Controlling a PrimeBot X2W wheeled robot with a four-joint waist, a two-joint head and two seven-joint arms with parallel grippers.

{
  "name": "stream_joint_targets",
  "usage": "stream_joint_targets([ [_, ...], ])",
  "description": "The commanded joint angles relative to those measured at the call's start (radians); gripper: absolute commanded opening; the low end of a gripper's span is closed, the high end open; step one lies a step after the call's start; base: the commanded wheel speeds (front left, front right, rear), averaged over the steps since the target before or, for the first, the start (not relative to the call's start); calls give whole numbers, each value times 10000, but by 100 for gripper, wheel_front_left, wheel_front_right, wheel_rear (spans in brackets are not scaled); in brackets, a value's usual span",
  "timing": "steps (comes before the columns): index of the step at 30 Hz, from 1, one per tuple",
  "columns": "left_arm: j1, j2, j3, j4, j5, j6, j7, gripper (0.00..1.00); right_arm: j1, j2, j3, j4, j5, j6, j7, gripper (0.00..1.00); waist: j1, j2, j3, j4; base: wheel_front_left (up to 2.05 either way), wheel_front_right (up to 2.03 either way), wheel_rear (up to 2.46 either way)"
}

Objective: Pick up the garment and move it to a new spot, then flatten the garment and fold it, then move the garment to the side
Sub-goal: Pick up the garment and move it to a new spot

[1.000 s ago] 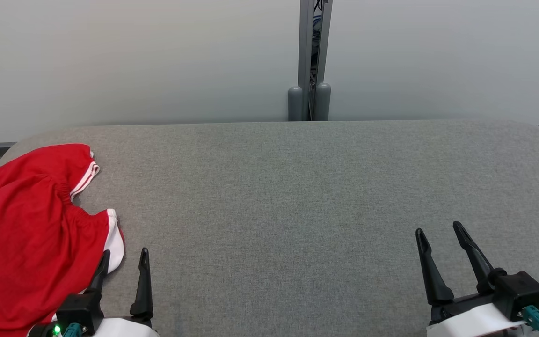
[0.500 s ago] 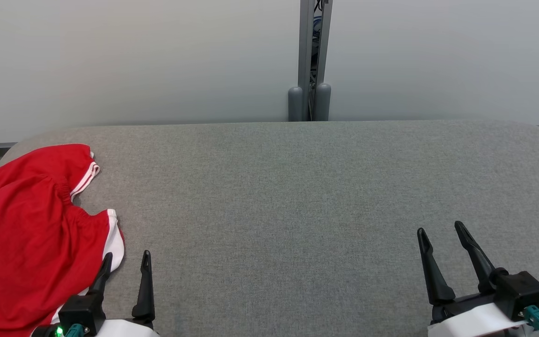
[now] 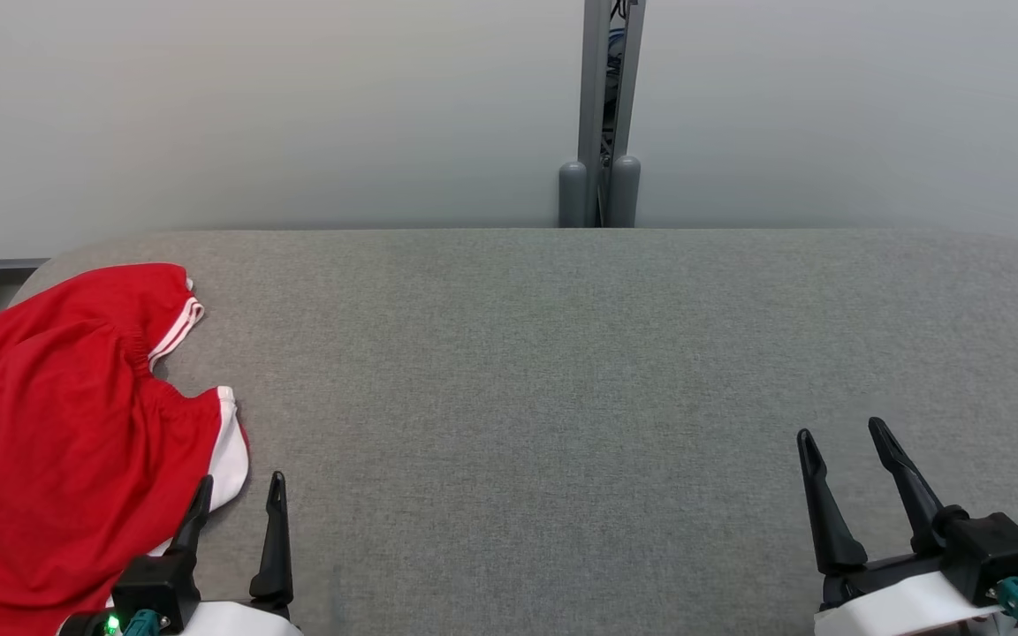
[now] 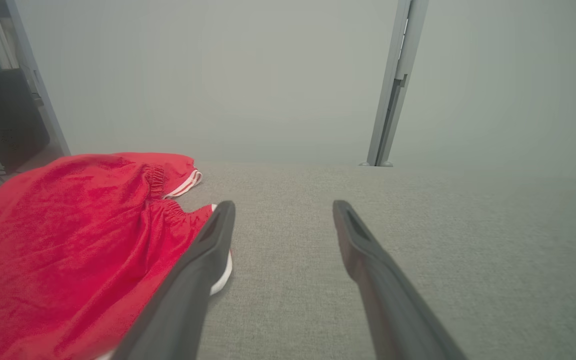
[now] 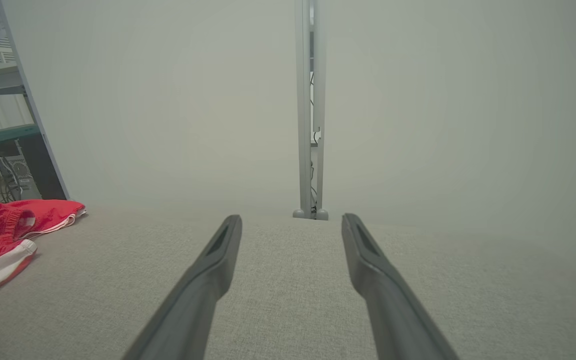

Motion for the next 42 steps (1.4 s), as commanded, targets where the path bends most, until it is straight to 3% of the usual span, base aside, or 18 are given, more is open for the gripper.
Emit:
stream_joint_targets([
  [1,-139,64,17,8,54,-37,-61,100,95,-74,-35,-9,59,18,-61,100,0,-1,10,124,0,0,0],
  [24,-132,194,154,-43,-17,88,-52,100,-14,-72,44,47,222,17,-44,100,0,-1,60,3385,0,0,0],
  [32,-90,363,246,11,-69,75,-52,100,1,-73,152,65,278,15,-44,100,0,-1,99,3692,0,0,0],
  [42,-676,710,121,-41,-5,30,642,100,-135,-73,141,27,221,11,-44,100,0,-1,330,3387,0,0,0],
])
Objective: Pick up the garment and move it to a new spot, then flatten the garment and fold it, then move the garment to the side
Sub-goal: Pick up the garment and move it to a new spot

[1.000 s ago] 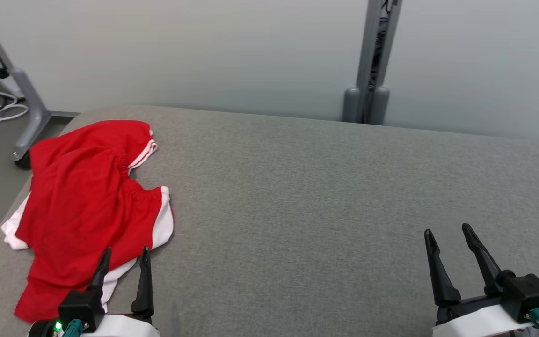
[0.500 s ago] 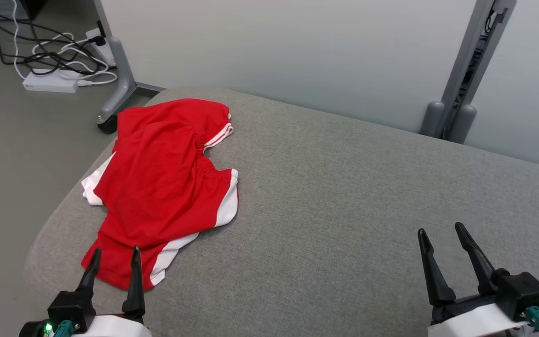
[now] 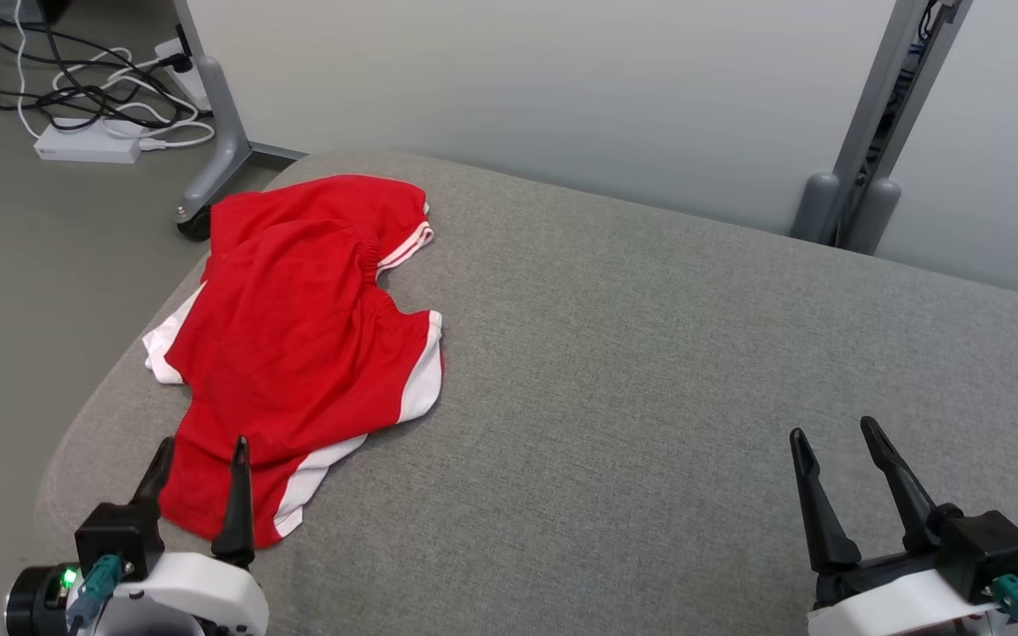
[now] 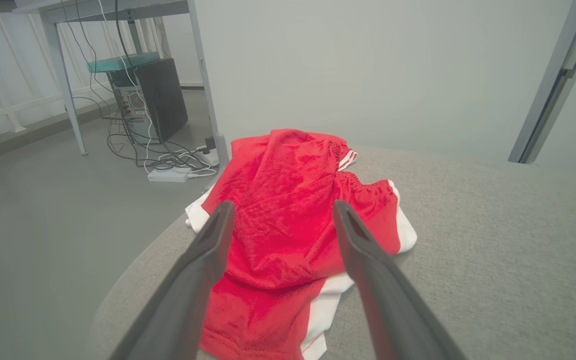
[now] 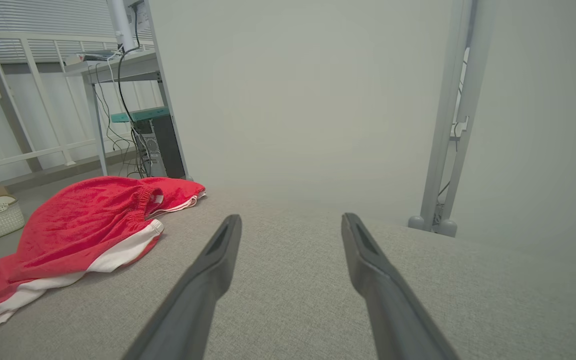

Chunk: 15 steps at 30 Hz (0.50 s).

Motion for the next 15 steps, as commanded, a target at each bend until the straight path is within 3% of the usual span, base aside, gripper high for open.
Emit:
stream_joint_targets([
  [1,-191,75,-3,-16,29,-27,53,100,-130,-69,-22,-42,-29,1,-23,100,0,-1,87,-95,0,0,0],
  [15,-3640,416,-585,1729,-57,-572,1861,100,-1010,-69,-86,-320,-670,1,-23,100,0,-1,1738,-1296,0,0,0],
])
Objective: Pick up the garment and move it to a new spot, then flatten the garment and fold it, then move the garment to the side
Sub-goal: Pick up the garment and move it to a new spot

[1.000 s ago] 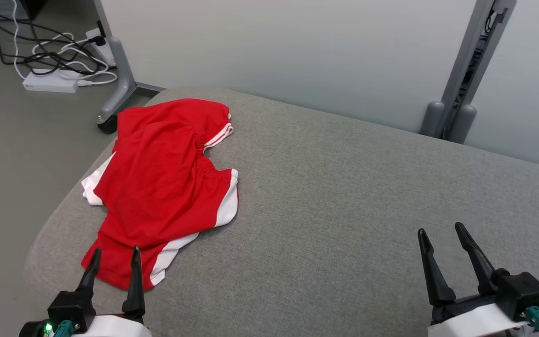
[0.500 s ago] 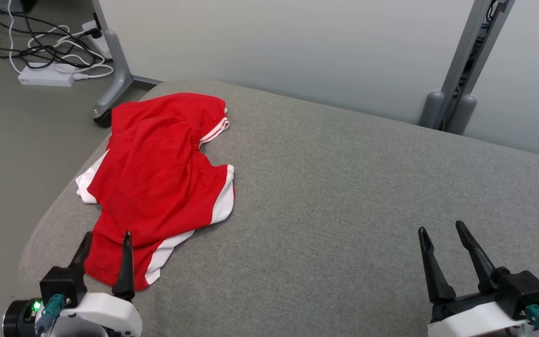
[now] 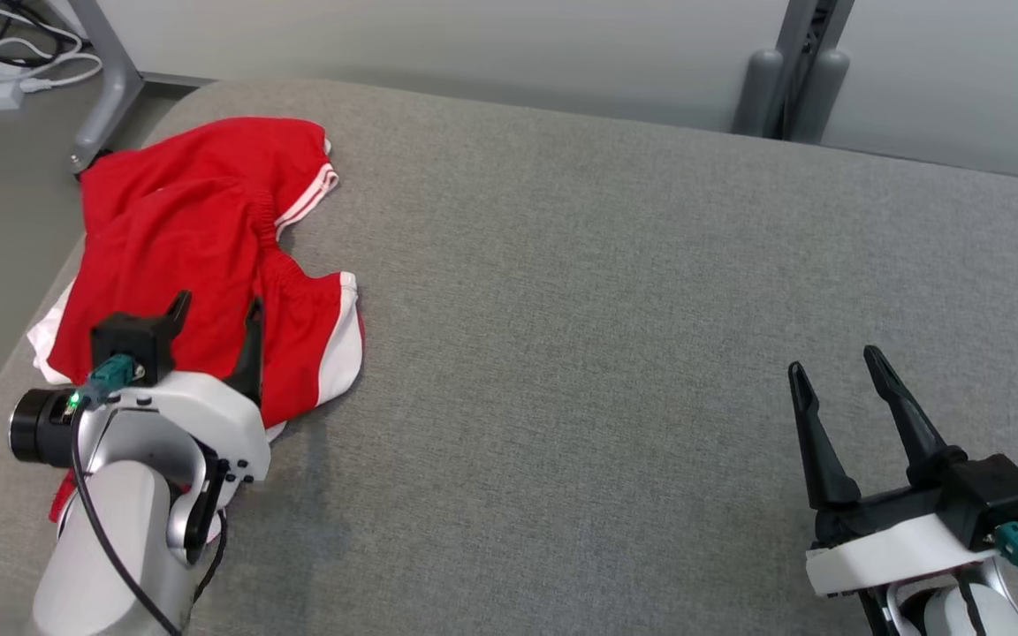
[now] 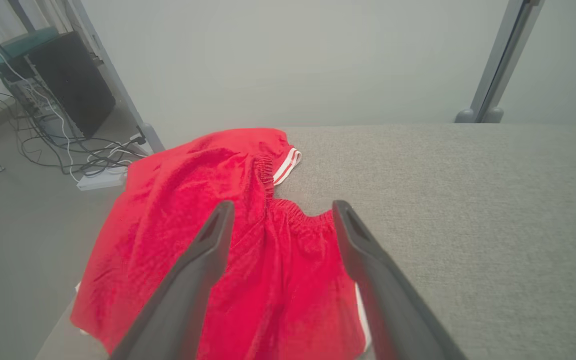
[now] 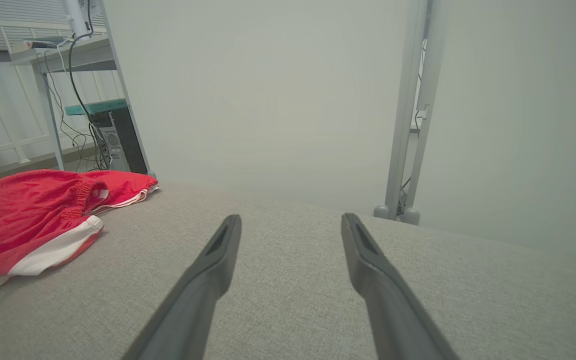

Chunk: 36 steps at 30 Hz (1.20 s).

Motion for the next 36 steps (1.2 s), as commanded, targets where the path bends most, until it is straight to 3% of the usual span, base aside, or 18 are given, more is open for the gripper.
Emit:
stream_joint_targets([
  [1,-444,3,-80,290,-40,-125,151,100,-201,-67,-43,-83,-109,1,-23,100,0,0,445,-309,0,0,0],
  [12,-2043,60,-476,2163,-243,-485,798,100,-981,-67,42,-242,-284,1,-23,100,0,0,1736,-923,0,0,0],
  [20,-2601,355,-352,3452,-173,27,424,100,-1340,-66,119,-199,-243,1,-23,100,0,0,2275,-1380,0,0,0],
  [27,-2850,506,-274,4203,-330,25,240,100,-1428,-66,173,-178,-211,1,-23,100,0,0,2414,-1587,0,0,0],
  [28,-2955,519,-278,4423,-354,42,191,58,-1462,-64,205,-162,-195,1,-23,100,0,0,2445,-1654,0,0,0],
  [29,-2955,519,-278,4423,-354,42,191,58,-1462,-64,205,-162,-195,1,-23,100,0,0,2445,-1654,0,0,0],
  [31,-3057,554,-277,4663,-388,-23,151,31,-1525,-66,239,-148,-178,1,-22,100,0,0,2464,-1732,0,0,0],
  [32,-3092,566,-275,4775,-434,-58,149,7,-1538,-66,250,-145,-167,1,-22,100,0,0,2464,-1775,0,0,0],
  [33,-3111,536,-261,4911,-517,-92,209,0,-1542,-67,240,-141,-146,1,-22,100,0,0,2453,-1817,0,0,0],
  [36,-3165,546,-255,5207,-621,-190,250,0,-1516,-66,221,-150,-94,1,-22,100,0,0,2386,-1942,0,0,0],
])
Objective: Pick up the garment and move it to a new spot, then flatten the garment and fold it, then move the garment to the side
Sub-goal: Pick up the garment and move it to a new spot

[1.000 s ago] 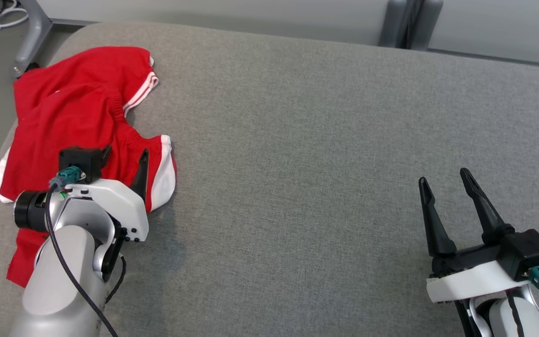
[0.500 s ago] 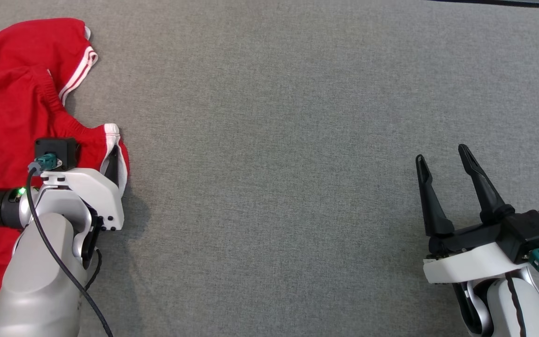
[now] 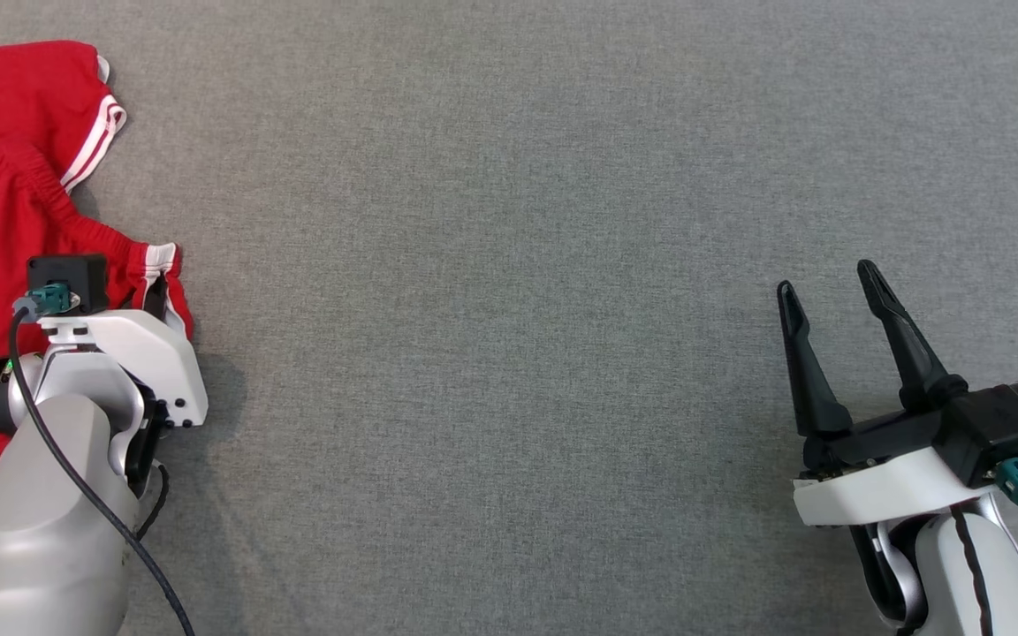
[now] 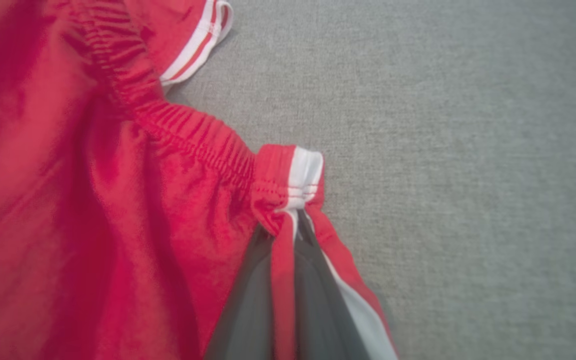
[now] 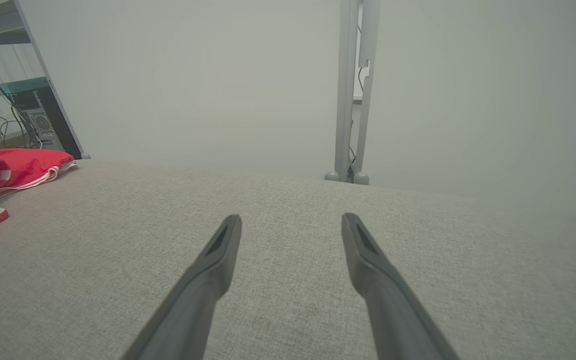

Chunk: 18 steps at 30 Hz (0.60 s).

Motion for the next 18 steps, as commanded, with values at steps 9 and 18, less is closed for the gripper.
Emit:
stream_joint_targets([
  [9,-438,74,-328,65,136,-173,-804,0,96,-64,-139,15,269,1,-22,100,0,-1,-450,-420,0,0,0],
  [18,-944,-413,-1458,-666,498,-559,-962,0,283,-64,-151,53,522,1,-22,100,0,-1,-947,-1200,0,0,0],
])
